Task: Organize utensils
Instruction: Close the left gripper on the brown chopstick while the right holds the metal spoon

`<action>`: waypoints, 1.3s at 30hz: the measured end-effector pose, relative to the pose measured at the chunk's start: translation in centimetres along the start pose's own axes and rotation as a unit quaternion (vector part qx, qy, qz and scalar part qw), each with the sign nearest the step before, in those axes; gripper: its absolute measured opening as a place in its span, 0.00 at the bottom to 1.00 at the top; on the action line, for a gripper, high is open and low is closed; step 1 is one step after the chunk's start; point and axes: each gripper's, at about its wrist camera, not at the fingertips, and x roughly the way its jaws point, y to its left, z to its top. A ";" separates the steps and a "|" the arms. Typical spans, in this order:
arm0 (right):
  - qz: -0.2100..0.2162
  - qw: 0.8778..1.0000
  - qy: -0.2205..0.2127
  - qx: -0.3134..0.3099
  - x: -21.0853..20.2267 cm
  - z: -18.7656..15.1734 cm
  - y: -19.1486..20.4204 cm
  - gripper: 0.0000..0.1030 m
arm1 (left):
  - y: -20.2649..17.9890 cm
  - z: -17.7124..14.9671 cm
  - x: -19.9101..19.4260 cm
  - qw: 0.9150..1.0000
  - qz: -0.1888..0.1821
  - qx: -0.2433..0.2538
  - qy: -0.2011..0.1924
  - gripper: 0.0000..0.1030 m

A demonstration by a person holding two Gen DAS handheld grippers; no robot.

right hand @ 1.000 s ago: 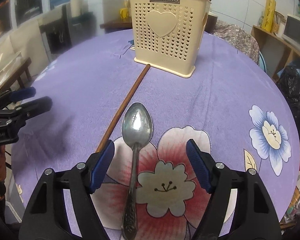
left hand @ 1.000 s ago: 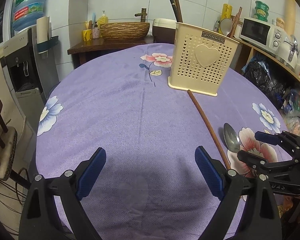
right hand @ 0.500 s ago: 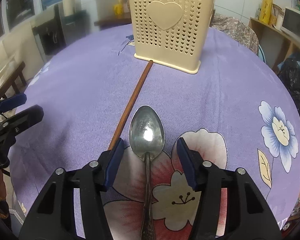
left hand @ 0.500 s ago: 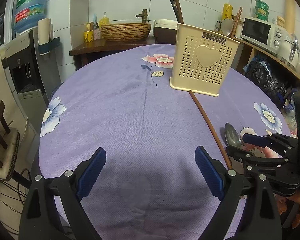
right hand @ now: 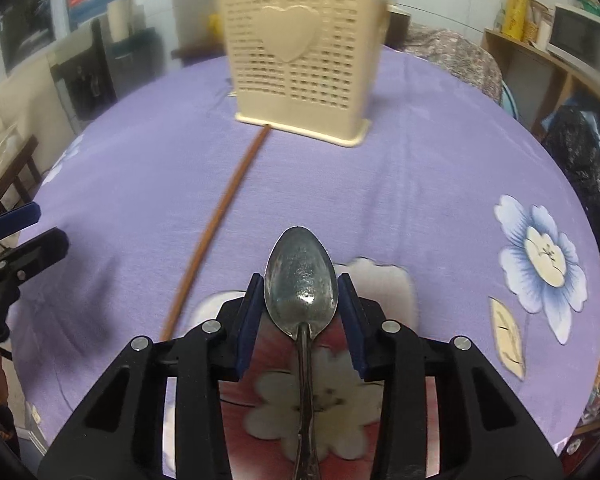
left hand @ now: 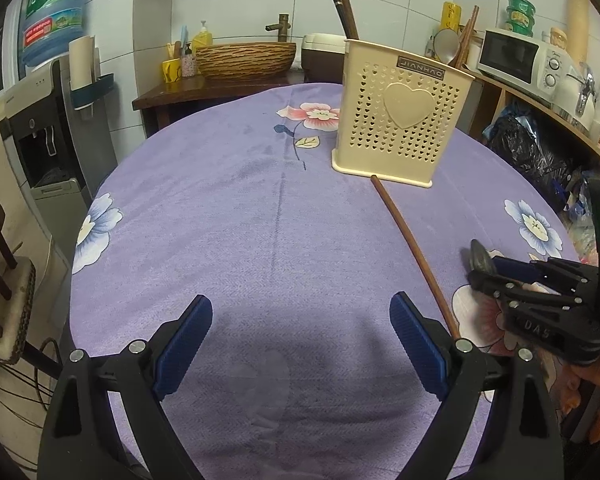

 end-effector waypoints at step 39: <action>-0.032 0.999 0.000 0.043 -0.1 -0.2 -3.9 0.45 | -10.5 6.7 10.4 0.992 -0.033 0.079 0.095 0.09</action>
